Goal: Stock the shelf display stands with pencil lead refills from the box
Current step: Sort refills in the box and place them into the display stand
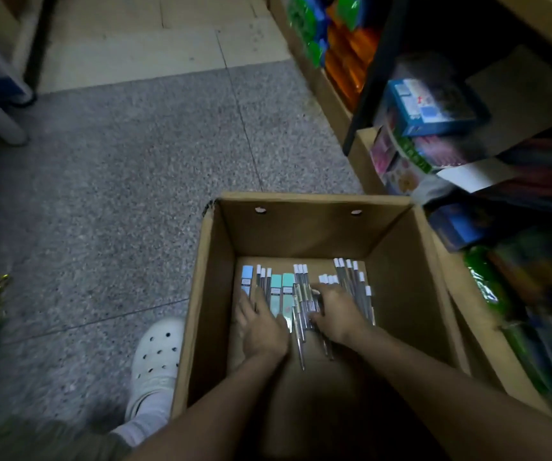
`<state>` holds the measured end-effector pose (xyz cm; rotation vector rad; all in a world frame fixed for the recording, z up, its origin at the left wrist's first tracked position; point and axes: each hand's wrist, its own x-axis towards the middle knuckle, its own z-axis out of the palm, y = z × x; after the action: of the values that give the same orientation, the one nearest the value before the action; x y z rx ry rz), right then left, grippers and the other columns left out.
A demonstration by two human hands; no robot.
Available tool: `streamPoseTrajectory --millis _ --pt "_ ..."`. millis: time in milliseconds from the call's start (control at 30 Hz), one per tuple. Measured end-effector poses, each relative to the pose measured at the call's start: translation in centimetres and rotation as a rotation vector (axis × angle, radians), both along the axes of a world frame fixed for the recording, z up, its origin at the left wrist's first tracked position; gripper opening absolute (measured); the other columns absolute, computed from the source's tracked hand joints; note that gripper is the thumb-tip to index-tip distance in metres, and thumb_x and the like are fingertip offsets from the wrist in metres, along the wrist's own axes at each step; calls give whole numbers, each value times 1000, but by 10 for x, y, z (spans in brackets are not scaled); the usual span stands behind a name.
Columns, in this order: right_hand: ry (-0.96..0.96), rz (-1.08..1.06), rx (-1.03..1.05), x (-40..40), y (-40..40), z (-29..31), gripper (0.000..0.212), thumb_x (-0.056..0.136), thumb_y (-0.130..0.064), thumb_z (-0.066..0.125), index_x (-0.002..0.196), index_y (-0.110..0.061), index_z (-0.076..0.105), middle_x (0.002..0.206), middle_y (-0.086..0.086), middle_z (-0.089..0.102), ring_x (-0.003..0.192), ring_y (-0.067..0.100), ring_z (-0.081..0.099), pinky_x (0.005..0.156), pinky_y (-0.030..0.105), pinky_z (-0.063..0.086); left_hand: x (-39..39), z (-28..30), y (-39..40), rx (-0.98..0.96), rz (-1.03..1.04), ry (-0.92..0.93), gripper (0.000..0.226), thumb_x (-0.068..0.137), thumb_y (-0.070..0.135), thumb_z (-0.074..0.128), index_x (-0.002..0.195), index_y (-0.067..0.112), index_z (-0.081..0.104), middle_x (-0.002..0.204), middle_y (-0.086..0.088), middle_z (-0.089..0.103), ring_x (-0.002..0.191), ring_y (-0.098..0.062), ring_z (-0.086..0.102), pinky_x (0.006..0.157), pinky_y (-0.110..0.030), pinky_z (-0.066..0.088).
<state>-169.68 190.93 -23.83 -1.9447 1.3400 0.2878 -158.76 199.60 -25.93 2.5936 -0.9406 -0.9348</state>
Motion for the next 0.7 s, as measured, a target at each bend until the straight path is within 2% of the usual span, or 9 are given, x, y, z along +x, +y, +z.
streamPoseTrajectory --millis 67,133,267,433,567,633,700 --pt "10 29 -7 14 -4 -14 67 91 -13 65 149 -20 33 147 13 39 132 30 44 110 35 37 2 -11 -5 25 100 11 66 100 32 43 155 16 9 162 -11 2 147 -29 6 117 -36 14" --pt "7 50 -12 29 -7 -26 76 90 -21 69 152 -22 26 150 13 33 132 31 44 107 35 39 1 -20 -7 22 152 -16 63 100 33 42 154 15 15 161 -10 5 146 -30 10 116 -37 16" --pt "36 105 -40 51 -14 -37 92 81 -32 78 153 -27 21 151 12 23 135 32 39 105 38 42 -11 -28 -1 -39 153 -42 60 99 34 43 153 18 23 162 -6 7 143 -29 13 113 -37 20" --pt "-27 27 -49 48 -13 -35 81 73 -23 85 139 -18 38 138 10 35 124 30 48 98 35 45 -18 -29 9 -139 224 -20 47 97 24 49 143 17 45 155 -9 25 136 -28 25 108 -35 30" --pt "-152 -166 -25 25 -1 -31 73 74 -10 83 132 -16 39 125 9 56 113 27 58 88 30 48 -8 -29 6 -185 276 -23 28 95 16 56 121 8 63 136 -13 44 121 -30 42 101 -33 35" --pt "-190 -272 7 9 4 -29 68 75 -7 81 128 -19 41 112 7 64 102 23 64 77 26 50 -2 -29 -2 -200 328 30 22 91 7 58 113 8 64 127 -14 49 115 -31 50 100 -34 41" --pt "-202 -312 57 -5 8 -27 65 77 -6 79 128 -22 41 107 5 65 94 20 65 70 22 50 3 -25 -10 -194 399 98 25 88 -2 55 109 11 61 120 -15 54 107 -32 56 93 -35 47"
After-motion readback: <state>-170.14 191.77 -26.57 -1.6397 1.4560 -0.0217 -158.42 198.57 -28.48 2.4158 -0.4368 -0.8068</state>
